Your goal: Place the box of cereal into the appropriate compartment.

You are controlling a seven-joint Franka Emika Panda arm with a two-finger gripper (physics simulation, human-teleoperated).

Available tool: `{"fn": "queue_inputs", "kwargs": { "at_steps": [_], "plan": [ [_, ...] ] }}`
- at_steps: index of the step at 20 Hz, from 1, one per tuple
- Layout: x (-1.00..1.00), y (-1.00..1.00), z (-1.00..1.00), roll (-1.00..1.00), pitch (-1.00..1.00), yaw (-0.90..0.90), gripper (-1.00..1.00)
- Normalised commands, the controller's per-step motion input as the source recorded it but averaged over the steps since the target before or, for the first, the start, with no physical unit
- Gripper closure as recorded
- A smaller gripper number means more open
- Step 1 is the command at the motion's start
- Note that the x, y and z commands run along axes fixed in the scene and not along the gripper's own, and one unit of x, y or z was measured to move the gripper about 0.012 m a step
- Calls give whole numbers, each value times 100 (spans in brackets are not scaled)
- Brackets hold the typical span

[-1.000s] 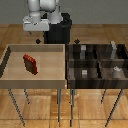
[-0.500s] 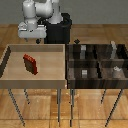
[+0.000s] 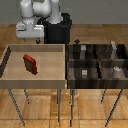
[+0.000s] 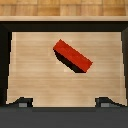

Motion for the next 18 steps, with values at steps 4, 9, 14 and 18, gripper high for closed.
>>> {"fn": "queue_inputs", "kwargs": {
  "at_steps": [4,9,14,18],
  "plan": [
    [50,0,0,0,0,0,-100],
    [60,-20,0,0,0,0,-100],
    [0,0,0,0,0,0,-100],
    [25,0,0,0,0,0,-100]
  ]
}}
